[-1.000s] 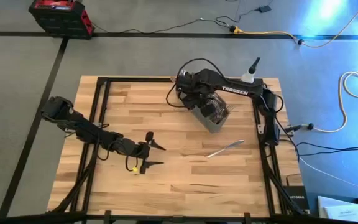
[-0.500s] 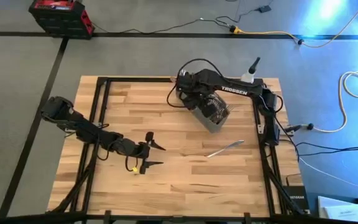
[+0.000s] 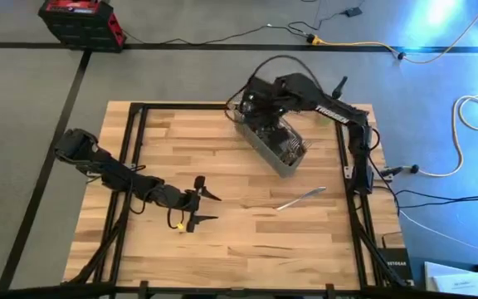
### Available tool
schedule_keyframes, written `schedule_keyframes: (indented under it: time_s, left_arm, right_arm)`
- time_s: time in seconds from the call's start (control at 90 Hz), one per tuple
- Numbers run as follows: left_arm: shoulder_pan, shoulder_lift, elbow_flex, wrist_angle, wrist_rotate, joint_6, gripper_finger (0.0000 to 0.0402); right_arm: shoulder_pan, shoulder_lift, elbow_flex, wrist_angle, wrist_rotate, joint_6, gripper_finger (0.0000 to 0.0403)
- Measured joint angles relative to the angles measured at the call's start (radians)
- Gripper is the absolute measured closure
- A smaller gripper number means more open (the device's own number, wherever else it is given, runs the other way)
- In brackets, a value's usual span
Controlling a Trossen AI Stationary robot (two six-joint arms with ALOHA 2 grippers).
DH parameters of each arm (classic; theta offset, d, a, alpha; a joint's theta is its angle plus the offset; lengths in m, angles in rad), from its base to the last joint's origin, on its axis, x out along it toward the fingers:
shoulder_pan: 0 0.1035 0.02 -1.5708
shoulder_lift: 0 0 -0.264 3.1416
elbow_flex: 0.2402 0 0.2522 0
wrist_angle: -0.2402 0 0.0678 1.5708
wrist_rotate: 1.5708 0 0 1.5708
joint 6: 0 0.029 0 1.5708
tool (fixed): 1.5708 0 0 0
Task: Sort silverware
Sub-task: Put the silver spoon into the gray silverware organizer
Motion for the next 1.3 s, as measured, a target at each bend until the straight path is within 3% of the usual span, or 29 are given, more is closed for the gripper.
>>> schedule_keyframes:
  time_s: [0.233, 0.611, 1.056, 1.3]
  left_arm:
    - [0.000, 0.000, 0.000, -0.003, 0.000, 0.000, 0.0139]
    - [0.008, 0.004, 0.000, 0.000, 0.000, 0.001, 0.0139]
    - [0.002, 0.004, 0.000, -0.002, 0.000, -0.003, 0.0139]
    - [0.002, 0.008, 0.000, -0.006, 0.000, -0.003, 0.0139]
  right_arm:
    - [-0.010, -0.053, 0.013, 0.008, 0.042, 0.084, 0.0403]
    - [-0.039, -0.052, 0.022, 0.001, 0.007, 0.080, 0.0403]
    - [-0.064, 0.085, 0.022, 0.008, -0.021, 0.056, 0.0403]
    - [-0.066, 0.091, 0.022, 0.178, 0.056, 0.020, 0.0401]
